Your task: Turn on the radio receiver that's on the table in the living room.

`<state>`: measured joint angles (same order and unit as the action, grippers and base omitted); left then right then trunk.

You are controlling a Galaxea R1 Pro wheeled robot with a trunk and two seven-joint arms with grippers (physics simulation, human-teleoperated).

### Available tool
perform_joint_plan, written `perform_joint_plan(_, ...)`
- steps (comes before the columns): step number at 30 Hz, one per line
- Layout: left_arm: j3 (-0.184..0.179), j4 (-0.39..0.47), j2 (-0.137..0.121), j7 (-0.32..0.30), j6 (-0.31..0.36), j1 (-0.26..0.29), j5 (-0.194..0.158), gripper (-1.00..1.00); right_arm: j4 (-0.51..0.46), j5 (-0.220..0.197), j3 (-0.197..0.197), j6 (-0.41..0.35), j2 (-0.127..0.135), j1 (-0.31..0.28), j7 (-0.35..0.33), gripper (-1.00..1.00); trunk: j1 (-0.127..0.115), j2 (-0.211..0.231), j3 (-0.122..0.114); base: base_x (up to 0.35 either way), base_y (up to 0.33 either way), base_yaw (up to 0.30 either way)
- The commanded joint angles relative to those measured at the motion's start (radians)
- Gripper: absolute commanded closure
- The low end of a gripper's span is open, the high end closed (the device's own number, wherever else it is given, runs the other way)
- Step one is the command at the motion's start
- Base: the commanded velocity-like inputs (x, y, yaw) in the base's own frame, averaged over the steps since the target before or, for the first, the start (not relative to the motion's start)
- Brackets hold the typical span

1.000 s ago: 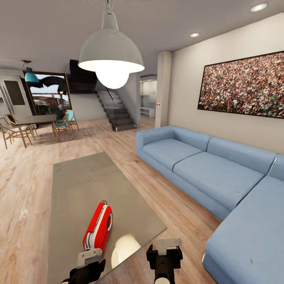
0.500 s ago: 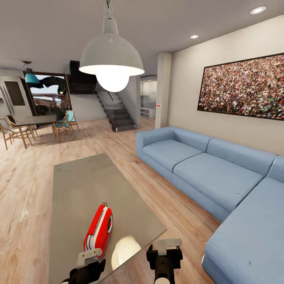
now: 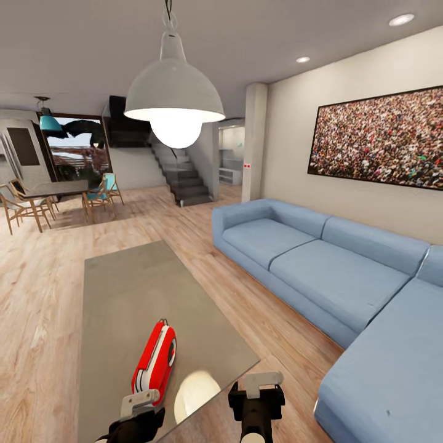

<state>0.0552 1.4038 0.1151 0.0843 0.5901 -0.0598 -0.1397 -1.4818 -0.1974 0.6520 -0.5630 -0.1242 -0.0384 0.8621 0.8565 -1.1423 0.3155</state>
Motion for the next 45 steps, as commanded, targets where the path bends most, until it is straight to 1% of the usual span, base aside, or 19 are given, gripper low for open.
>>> perform_joint_plan(1, 0.0, 0.0, 0.0, 0.0, 0.004, 0.0, 0.0, -1.0, 0.0, 0.0, 0.0, 0.0, 0.0, 0.0, 0.0, -1.0, -0.004, 0.007, -0.003, 0.0, 0.0, 0.0)
perform_joint_plan(6, 0.0, 0.003, 0.0, 0.0, 0.016, 0.0, -0.001, -1.0, 0.0, 0.0, 0.0, 0.0, 0.0, 0.0, 0.0, -1.0, -0.023, 0.042, -0.019, 0.0, 0.0, 0.0)
perform_joint_plan(16, 0.0, 0.005, -0.001, 0.0, 0.017, 0.0, -0.001, -1.0, 0.0, 0.0, 0.0, 0.0, 0.0, 0.0, 0.0, -1.0, -0.061, 0.112, -0.05, 0.0, 0.0, 0.0)
perform_joint_plan(40, 0.0, 0.007, -0.001, 0.0, 0.017, 0.0, -0.001, -1.0, 0.0, 0.0, 0.0, 0.0, 0.0, 0.0, 0.0, -1.0, -0.061, 0.112, -0.05, 0.0, 0.0, 0.0)
perform_joint_plan(45, 0.0, 0.007, 0.0, 0.0, 0.018, 0.0, -0.001, -1.0, 0.0, 0.0, 0.0, 0.0, 0.001, 0.0, 0.0, -1.0, -0.081, 0.147, -0.066, 0.0, 0.0, 0.0)
